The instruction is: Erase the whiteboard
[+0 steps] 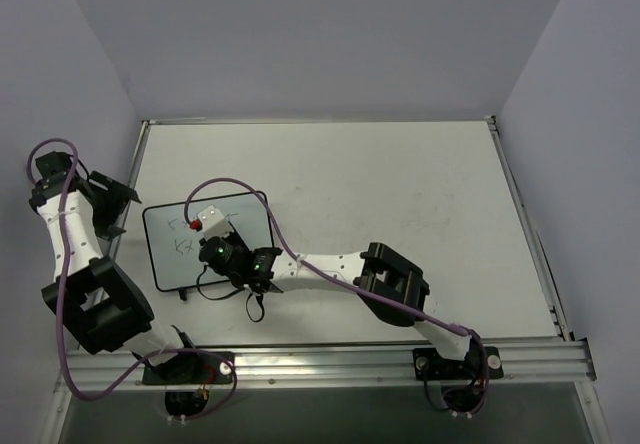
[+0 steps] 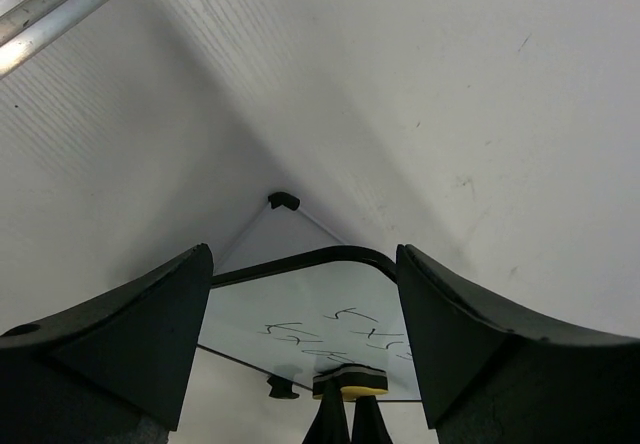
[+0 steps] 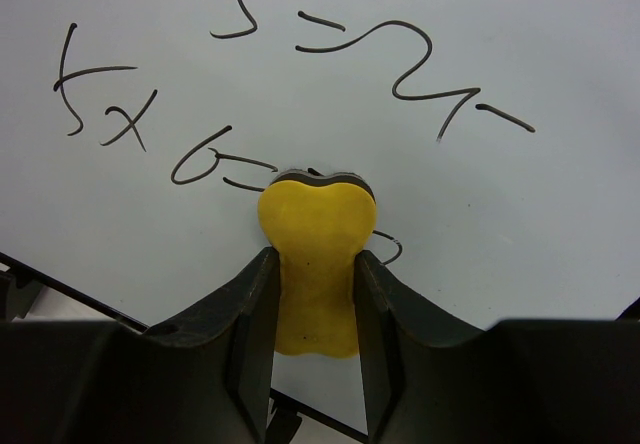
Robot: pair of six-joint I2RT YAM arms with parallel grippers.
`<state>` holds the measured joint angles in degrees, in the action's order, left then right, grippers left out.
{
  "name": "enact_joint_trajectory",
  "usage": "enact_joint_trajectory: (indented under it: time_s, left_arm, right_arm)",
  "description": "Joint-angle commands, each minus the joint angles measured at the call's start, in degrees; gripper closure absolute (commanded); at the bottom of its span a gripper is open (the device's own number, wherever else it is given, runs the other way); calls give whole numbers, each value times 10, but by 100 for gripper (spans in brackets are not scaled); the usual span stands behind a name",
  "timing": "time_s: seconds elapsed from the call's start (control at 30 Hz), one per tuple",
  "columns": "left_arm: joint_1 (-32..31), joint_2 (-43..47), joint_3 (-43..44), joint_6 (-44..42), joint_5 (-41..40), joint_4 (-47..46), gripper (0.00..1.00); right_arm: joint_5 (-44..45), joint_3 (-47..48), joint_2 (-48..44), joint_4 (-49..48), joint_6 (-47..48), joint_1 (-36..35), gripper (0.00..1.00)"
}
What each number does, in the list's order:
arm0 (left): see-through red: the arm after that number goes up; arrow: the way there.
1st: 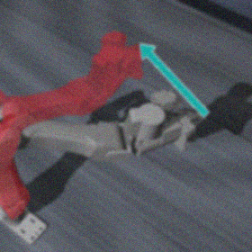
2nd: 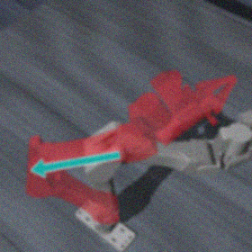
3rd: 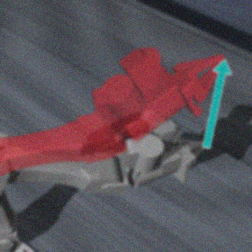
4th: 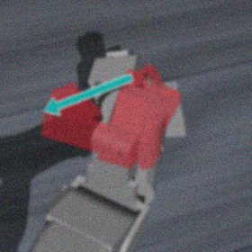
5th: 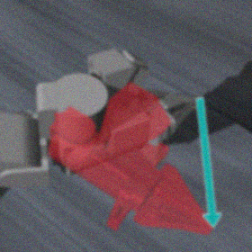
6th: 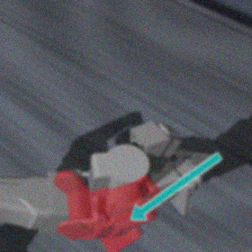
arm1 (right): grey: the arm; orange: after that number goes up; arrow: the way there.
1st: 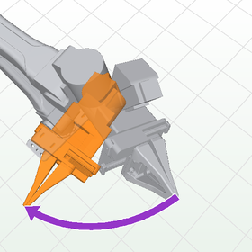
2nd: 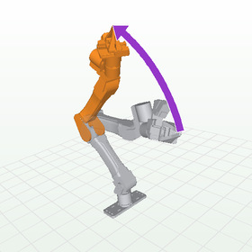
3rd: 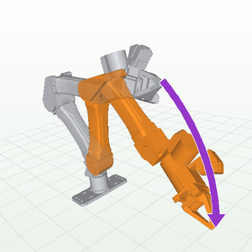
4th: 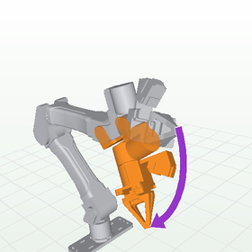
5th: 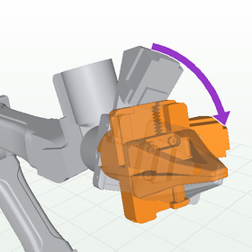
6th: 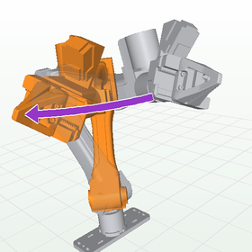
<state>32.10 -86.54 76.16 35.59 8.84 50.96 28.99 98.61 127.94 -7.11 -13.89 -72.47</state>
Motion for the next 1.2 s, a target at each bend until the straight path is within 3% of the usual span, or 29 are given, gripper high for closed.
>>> enact_joint_trajectory:
  time_s: [0.0, 0.57, 1.17]
  left_arm:
    - [-11, -13, 57, -11, -22, 32, 16]
    - [-96, -63, 134, -26, -151, 99, 12]
    - [-136, -89, 78, -49, -131, 42, 15]
  right_arm:
    - [-15, -18, 0, 10, -18, 22, 98]
    - [-38, -68, -20, -30, -37, 45, 98]
    - [-42, -76, -23, -35, -43, 44, 98]
